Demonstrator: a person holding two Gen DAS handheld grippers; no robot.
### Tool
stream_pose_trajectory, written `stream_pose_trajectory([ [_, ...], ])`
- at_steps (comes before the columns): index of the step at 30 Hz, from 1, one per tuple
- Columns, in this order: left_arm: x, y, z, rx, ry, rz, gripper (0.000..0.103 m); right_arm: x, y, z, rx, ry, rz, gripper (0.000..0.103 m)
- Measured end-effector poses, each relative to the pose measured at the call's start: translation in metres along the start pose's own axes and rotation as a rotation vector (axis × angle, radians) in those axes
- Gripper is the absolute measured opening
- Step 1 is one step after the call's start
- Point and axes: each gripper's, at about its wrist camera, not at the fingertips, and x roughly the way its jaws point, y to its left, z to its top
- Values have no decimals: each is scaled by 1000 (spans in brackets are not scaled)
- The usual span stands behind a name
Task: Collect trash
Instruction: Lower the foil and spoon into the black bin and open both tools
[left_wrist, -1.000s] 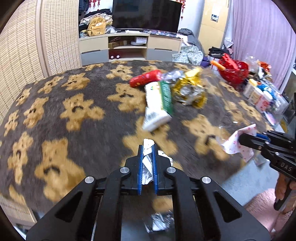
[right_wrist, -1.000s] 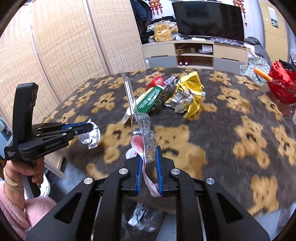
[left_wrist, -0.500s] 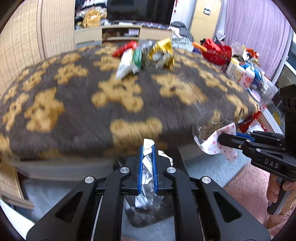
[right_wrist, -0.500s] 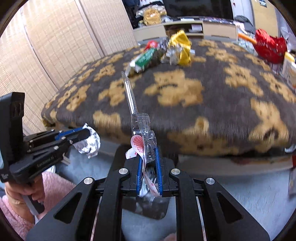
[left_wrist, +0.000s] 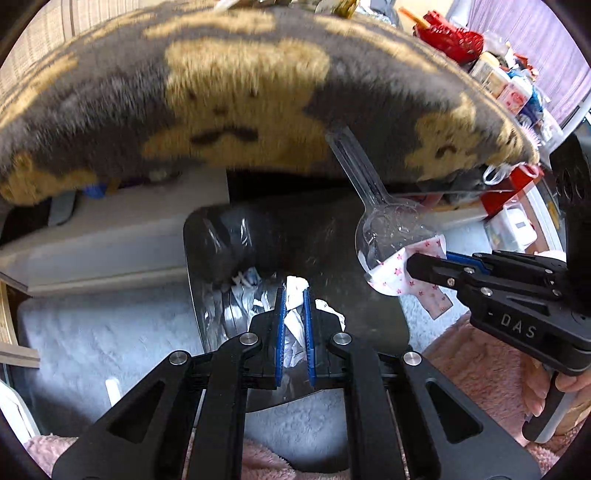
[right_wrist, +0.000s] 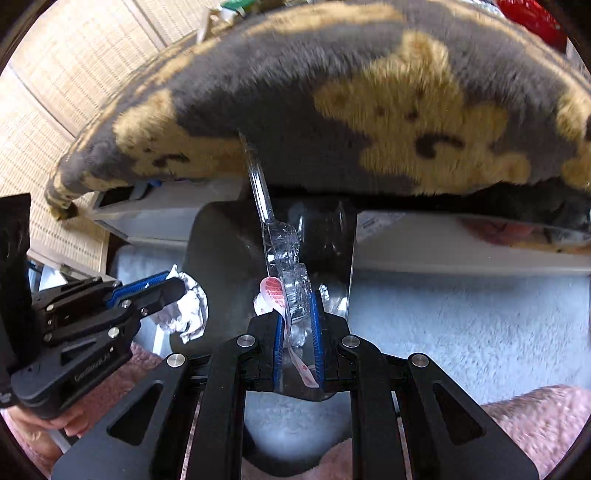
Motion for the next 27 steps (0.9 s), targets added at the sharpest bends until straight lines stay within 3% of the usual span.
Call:
stream_pose_trajectory([
  [8,18,11,-4,-33,69,-10,12,15,-2,3,30,16,13,20],
  [13,20,13,-5,-40,77,-1,21,15,-1,3,36,6,19,43],
  [27,7,15,1,-50,61,14,43,4,-9,8,60,-10,46,47],
])
